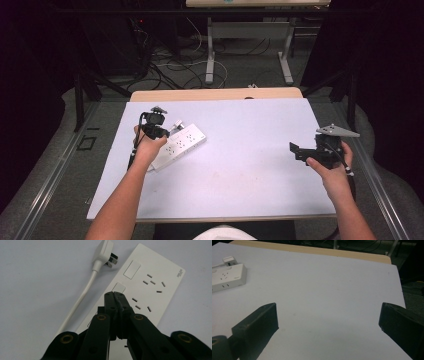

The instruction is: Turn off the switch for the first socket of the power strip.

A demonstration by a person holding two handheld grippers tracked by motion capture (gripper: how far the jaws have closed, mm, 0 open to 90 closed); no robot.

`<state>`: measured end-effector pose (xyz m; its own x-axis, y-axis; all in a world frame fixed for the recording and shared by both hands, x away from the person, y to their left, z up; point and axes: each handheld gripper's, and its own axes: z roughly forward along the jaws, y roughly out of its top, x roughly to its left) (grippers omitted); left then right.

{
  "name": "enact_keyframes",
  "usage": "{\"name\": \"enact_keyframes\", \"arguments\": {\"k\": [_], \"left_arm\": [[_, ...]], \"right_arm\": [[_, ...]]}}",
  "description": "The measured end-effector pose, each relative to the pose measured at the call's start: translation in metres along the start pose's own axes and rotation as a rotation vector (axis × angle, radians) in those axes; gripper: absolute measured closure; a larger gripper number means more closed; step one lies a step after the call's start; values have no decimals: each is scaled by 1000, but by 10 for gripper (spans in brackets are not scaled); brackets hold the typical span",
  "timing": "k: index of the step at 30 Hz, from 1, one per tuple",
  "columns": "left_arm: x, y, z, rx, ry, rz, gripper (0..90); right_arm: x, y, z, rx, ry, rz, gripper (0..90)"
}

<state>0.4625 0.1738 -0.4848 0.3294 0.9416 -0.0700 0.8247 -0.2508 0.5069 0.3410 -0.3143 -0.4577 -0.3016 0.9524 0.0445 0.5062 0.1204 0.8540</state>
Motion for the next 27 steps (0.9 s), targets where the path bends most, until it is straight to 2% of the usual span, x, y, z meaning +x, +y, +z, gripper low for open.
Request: {"name": "enact_keyframes", "arguments": {"k": [8, 9, 11, 12, 27], "left_arm": [[0, -1, 9, 28, 5, 4, 900], [0, -1, 11, 25, 5, -6, 900], [0, -1, 12, 31, 9, 5, 900], [0, -1, 14, 29, 7, -7, 900], [3, 0, 21, 57, 28, -16, 900]], "right_arm": [[0, -1, 2, -2, 0, 1, 18], [0, 0, 1, 3, 3, -4, 18], [0, 0, 1, 3, 3, -6, 18], [0, 0, 2, 2, 3, -6, 18], [0, -1, 2, 4, 2, -4, 18]]}}
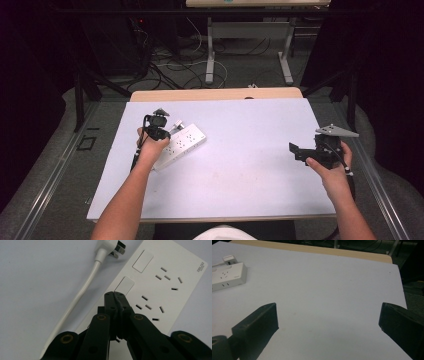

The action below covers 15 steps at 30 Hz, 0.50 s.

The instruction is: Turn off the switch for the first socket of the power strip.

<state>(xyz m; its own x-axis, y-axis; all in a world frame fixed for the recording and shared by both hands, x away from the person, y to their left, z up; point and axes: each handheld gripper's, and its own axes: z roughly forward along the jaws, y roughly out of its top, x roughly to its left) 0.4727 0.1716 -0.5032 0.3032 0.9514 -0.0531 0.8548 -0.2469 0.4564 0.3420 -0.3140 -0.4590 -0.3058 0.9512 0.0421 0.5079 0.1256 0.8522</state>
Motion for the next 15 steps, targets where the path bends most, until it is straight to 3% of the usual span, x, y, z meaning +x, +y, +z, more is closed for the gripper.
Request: {"name": "enact_keyframes", "arguments": {"k": [15], "left_arm": [[2, -1, 4, 15, 7, -7, 899]], "right_arm": [[0, 0, 0, 0, -1, 8, 18]]}}
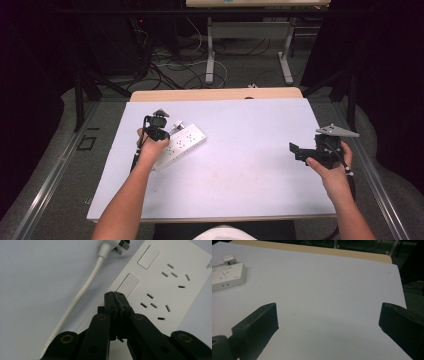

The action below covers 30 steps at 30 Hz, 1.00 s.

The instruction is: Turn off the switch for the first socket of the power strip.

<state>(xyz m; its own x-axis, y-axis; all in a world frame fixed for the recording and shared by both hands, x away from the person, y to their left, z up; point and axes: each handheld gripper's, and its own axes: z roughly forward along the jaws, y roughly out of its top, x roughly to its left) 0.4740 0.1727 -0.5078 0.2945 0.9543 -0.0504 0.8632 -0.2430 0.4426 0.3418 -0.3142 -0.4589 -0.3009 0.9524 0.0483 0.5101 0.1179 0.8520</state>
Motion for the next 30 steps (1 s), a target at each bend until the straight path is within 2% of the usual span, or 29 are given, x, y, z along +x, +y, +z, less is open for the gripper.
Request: {"name": "enact_keyframes", "arguments": {"k": [5, 10, 14, 15, 17, 23, 30], "left_arm": [[2, -1, 1, -10, -9, -20, 900], [3, -1, 1, -7, -10, -19, 900], [2, -1, 1, -8, -6, -16, 900], [3, -1, 1, -6, -1, -5, 900], [1, -1, 1, -8, -1, -11, 900], [0, -2, 3, -1, 8, 21, 900], [1, -1, 3, -1, 5, 19, 900]], "right_arm": [[0, 0, 0, -1, 2, -10, 18], [0, 0, 0, 4, 4, -9, 18], [0, 0, 0, 4, 4, -9, 18], [0, 0, 0, 4, 4, -9, 18], [0, 0, 0, 4, 4, -10, 18], [1, 0, 0, 1, 6, -5, 18], [0, 0, 0, 4, 4, -5, 18]]}}
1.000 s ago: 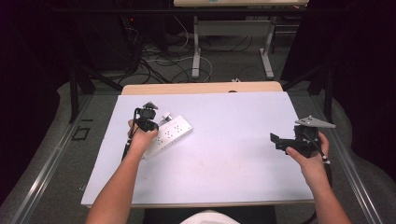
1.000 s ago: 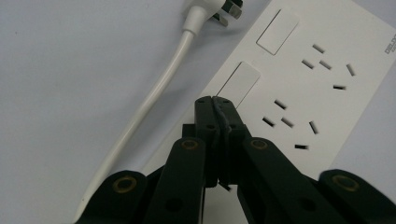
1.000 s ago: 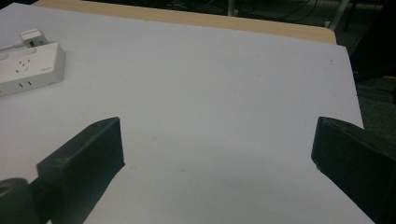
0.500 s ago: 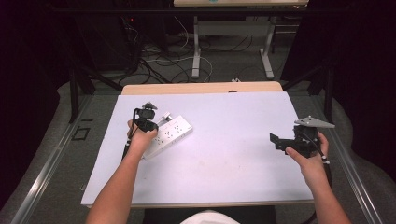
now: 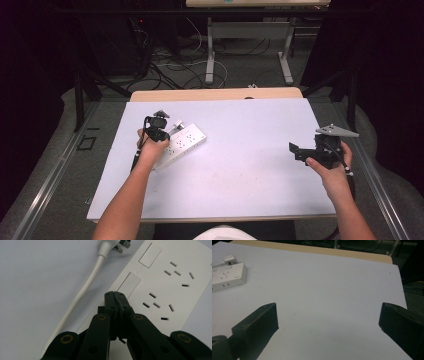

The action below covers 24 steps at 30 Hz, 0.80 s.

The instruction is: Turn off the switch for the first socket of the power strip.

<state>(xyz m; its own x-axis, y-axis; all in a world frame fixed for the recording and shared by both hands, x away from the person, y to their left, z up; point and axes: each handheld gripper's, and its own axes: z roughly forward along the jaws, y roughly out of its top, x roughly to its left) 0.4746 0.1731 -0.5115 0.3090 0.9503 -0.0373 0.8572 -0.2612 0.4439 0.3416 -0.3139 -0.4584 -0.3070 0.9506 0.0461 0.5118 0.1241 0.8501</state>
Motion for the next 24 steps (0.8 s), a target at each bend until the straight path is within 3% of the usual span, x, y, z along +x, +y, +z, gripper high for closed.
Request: {"name": "enact_keyframes", "arguments": {"k": [10, 24], "left_arm": [[0, 0, 0, -1, -7, -16, 900], [-1, 0, -2, -3, 4, -6, 900]], "right_arm": [[0, 0, 0, -7, -4, 2, 18], [-1, 0, 0, -8, -4, 1, 18]]}}
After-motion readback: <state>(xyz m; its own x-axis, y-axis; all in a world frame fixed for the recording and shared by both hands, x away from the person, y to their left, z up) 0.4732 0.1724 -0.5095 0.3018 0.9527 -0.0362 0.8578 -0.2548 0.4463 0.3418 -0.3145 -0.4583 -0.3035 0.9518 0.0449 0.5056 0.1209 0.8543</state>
